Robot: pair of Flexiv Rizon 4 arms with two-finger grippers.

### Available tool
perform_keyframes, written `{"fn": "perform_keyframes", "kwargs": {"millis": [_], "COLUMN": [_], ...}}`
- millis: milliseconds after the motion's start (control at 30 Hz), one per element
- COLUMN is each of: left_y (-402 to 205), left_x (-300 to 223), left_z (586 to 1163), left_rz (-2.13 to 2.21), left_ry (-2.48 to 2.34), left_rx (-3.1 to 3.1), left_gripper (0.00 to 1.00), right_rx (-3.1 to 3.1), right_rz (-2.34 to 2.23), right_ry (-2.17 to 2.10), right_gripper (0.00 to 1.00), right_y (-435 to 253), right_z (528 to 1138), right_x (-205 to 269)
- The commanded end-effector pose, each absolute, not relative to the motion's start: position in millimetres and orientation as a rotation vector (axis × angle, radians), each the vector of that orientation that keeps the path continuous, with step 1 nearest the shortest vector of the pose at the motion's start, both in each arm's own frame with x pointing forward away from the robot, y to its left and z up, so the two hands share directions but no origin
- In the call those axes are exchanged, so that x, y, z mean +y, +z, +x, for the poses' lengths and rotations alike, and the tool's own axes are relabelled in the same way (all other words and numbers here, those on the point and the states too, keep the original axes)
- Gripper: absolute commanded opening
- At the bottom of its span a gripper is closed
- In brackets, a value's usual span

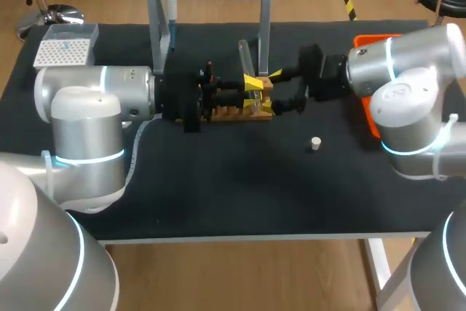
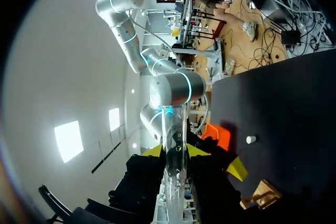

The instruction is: Invert the test tube, pick up the pipette, mount the tip to pipette, aspirate from beaker and dispense into the tube, eject the tip, return the pipette, and cap with the stopper.

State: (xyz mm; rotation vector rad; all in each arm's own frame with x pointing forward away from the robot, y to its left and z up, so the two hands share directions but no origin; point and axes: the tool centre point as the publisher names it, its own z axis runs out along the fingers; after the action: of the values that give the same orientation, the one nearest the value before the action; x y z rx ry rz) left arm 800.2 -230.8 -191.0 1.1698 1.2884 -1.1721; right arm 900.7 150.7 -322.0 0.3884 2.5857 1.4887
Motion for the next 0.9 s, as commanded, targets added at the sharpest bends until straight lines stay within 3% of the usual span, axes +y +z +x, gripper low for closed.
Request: {"fn": "perform_keyframes", "kwargs": {"millis": [33, 900], "left_y": [-191, -191], "left_x": [-231, -231], "left_z": [800, 800], "left_rz": [1.172, 1.172], "left_ry": [-1.173, -1.173], "left_rx": [1.287, 1.287], "left_gripper": [0.00, 0.00], "right_rx": [2.594, 2.594], "right_rz": [0.406, 0.438], "right_ry": [1.485, 1.418], "right_gripper": [1.00, 1.00], "right_y": [-332, -343], "right_z": [908, 917], "right_x": [161, 161]}}
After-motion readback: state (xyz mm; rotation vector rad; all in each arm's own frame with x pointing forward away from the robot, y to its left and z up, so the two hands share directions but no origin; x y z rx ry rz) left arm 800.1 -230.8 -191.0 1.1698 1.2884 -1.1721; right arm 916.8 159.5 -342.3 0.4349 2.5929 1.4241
